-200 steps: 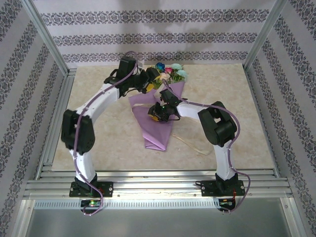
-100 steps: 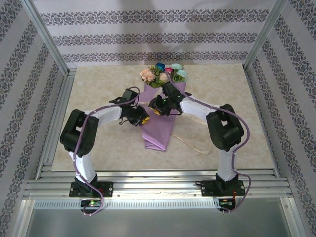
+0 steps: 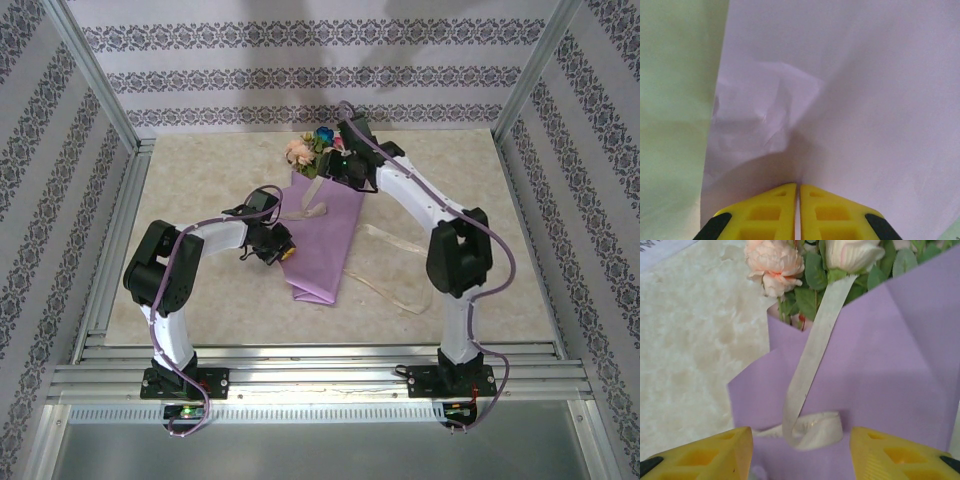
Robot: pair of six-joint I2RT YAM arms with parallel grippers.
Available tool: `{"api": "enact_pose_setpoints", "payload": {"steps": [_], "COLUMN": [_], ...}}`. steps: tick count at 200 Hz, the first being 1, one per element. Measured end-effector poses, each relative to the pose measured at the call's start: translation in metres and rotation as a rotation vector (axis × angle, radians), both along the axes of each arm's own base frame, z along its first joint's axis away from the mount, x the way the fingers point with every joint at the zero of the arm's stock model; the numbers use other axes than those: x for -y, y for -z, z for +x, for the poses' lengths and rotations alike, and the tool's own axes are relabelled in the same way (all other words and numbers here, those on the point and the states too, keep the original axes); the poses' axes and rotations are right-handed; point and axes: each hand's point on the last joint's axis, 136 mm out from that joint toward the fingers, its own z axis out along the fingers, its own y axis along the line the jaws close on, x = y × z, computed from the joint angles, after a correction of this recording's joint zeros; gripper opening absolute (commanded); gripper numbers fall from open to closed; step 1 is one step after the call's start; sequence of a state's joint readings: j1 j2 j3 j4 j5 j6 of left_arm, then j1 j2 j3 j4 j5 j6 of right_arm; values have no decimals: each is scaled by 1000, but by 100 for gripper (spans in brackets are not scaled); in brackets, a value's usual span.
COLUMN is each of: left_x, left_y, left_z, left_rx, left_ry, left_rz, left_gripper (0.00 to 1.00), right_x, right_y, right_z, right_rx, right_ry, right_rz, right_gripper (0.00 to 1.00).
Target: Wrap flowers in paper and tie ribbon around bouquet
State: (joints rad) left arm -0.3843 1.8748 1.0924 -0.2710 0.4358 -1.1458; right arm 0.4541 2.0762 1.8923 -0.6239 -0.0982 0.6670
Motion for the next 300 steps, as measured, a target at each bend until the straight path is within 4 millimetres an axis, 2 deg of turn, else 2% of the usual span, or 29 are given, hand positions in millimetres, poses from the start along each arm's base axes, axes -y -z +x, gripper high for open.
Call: {"api": "enact_pose_setpoints", "payload": {"steps": [22,45,58,77,98,125,140,151,163,183,214,234,247,262,285,300], "left_x": [0,1,1,1,1,1,1,2,2,2,2,2,3,4,5,5], "left_y": [0,-1,-1,-1,-1,-1,-1,-1,-1,-1,-1,-2,-2,-3,-6,-5], "left_z": [0,2,2,2,2,1,1,1,1,1,1,1,1,2,3,4], "left_rx": [2,7,7,8,8,7,7,6,6,8,11,10,10,13,18,17], "left_ry": [0,0,0,0,1,3,3,4,5,9,15,16,18,19,20,20], "left_rz": [-1,-3,-3,-3,-4,-7,-7,-8,-9,-9,-7,-10,-13,-17,-21,-21], "left_gripper": [10,9,9,9,8,7,7,7,6,6,6,6,5,5,5,5], "right_x": [-10,-24,-35,-51,-62,-72,-72,-69,-65,-58,-53,-49,-46,-41,-28,-20], "right_y": [36,78,91,99,96,88,95,108,123,144,137,126,116,102,79,67], "right_z": [8,3,0,-8,-14,-1,8,10,8,3,3,5,6,8,13,20], "right_rx": [-34,-97,-113,-109,-88,-44,-43,-65,-99,-155,-155,-144,-132,-118,-96,-79], "right_ry": [-63,-126,-160,-212,-244,-239,-224,-218,-206,-188,-150,-125,-110,-94,-50,-26], "right_rz": [-70,-124,-148,-203,-281,-351,-376,-399,-418,-443,-434,-427,-421,-407,-376,-348], "right_gripper": [56,56,58,62,64,64,60,52,49,32,11,9,9,20,29,30]}}
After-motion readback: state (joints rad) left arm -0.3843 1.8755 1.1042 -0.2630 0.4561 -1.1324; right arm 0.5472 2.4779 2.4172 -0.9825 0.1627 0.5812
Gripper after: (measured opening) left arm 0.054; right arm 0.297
